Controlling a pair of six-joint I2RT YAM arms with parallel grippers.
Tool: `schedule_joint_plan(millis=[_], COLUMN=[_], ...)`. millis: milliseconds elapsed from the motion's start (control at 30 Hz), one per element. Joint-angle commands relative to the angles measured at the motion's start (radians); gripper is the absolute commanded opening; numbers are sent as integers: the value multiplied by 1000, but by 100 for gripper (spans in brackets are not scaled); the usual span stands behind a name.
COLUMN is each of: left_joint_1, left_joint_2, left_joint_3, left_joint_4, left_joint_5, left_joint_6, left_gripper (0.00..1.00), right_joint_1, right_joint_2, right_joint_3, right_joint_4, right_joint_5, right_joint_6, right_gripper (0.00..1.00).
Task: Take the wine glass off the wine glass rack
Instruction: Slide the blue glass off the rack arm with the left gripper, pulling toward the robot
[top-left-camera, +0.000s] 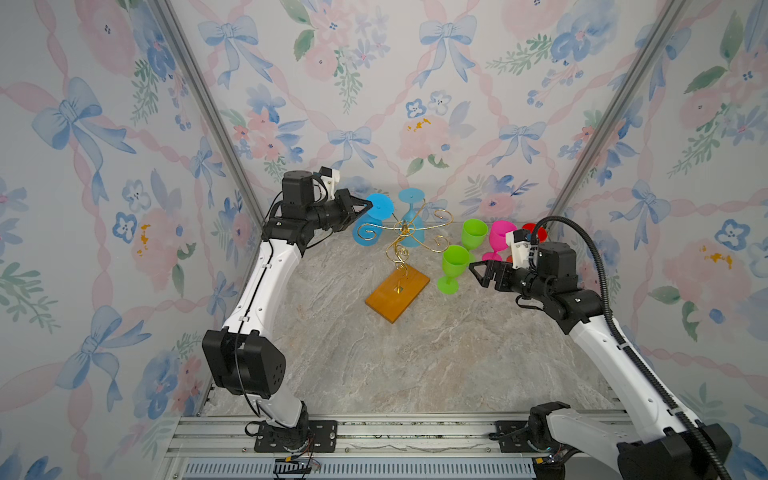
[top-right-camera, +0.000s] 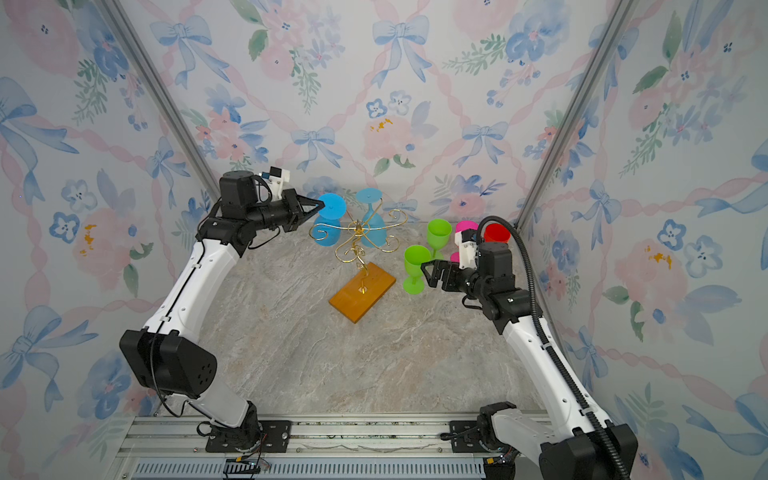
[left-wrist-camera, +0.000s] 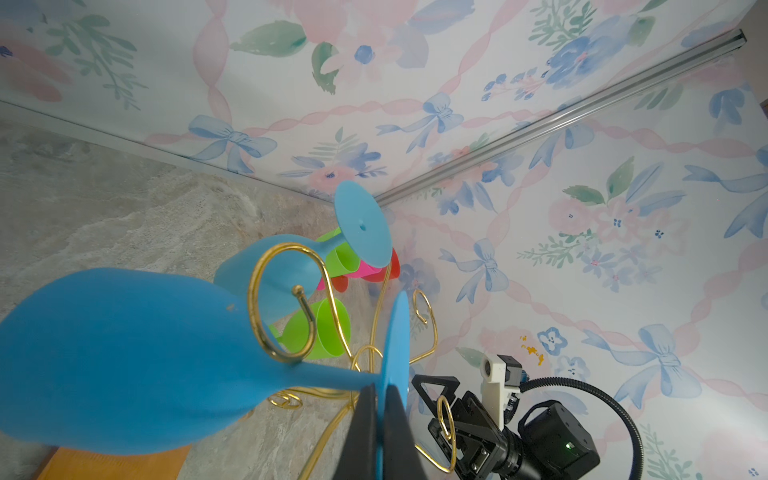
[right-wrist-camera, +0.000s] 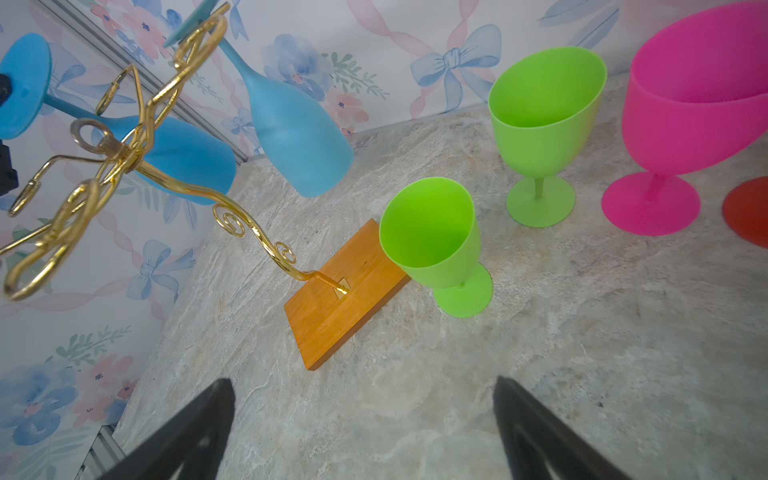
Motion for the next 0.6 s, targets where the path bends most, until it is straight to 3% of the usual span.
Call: schedule_joint_plan(millis=[0,367,567], left_joint_1=[32,99,124], left_joint_2=[-48,-137,-162], left_joint_3=[-37,-126,-164], left_joint_4=[18,16,17], left_joint_5=[4,-108,-110], left_joint_6=[37,71,83], left_gripper=[0,0,0], right_joint_1=[-7,-6,-6], right_joint_2=[2,9,4], right_joint_3=[-11,-12,-16], right_joint_4=[10,23,21], right_joint_5=[-12,-21,-21], right_joint_6=[13,23,25], right_gripper=[99,99,99])
